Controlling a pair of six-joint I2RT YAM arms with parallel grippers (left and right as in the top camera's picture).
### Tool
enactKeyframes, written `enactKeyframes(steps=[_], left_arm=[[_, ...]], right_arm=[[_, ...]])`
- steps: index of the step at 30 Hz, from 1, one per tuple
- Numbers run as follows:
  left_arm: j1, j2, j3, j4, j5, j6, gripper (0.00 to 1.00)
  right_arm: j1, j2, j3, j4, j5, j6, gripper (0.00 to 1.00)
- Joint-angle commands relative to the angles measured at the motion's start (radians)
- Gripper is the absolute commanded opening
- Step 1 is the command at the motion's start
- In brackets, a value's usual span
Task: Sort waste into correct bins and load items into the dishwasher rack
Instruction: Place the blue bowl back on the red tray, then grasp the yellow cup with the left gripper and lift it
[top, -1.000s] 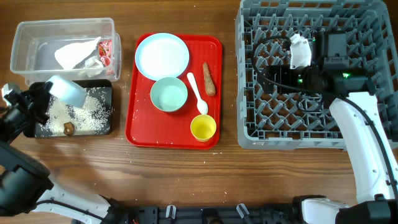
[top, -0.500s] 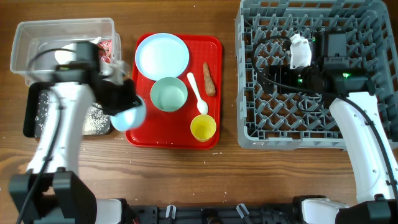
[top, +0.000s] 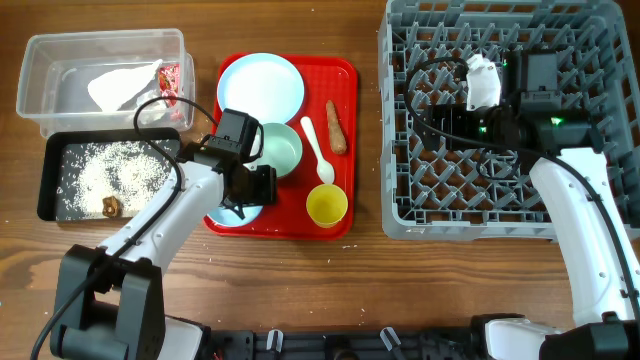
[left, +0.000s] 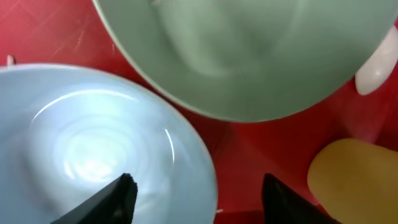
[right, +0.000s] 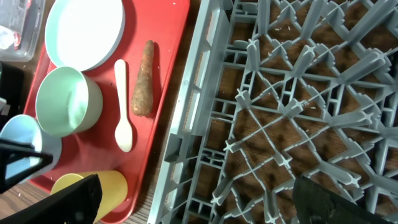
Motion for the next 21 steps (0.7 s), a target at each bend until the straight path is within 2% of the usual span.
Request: enactKeyframes(steps=[1,3,7,12,15,17,19,21], left_arm=[[-0.009,-0.009,0.153,-0.117,0.103,-0.003,0.71],[-0.023,-0.029,0.253,-0.175,0.126,0.006,0.75],[-0.111,-0.048,0.301,-0.211,0.129,0.156,0.88],[-0.211,0.062,0.259,-0.191,0.062,0.196,0.88],[-0.225,0.156,0.252,-0.170,0.049,0.196,0.83],[-0.225,0.208,0.252,-0.166,0.049,0.195,0.76],[-0.225,0.256,0.252,-0.156,0.050,0.188,0.57],[-0.225,0.265,0.252,-0.143,0.050,0.187,0.26]], right_arm=[[-0.001,-0.005,0.013,0.005,0.001,0.003,1.00],[-0.001,-0.005,0.013,0.011,0.001,0.004,1.00],[-0.001,-0.005,0.013,0.011,0.001,0.003,1.00],[-0.001,-0.005,0.013,0.012,0.001,0.003,1.00],[-0.001,-0.005,0.013,0.013,0.001,0.004,1.00],[-0.001,-0.005,0.013,0.012,0.001,0.004,1.00],[-0.001,-0.005,0.013,0.012,0.001,0.004,1.00],[-0.001,-0.005,0.013,0.012,0.001,0.004,1.00]])
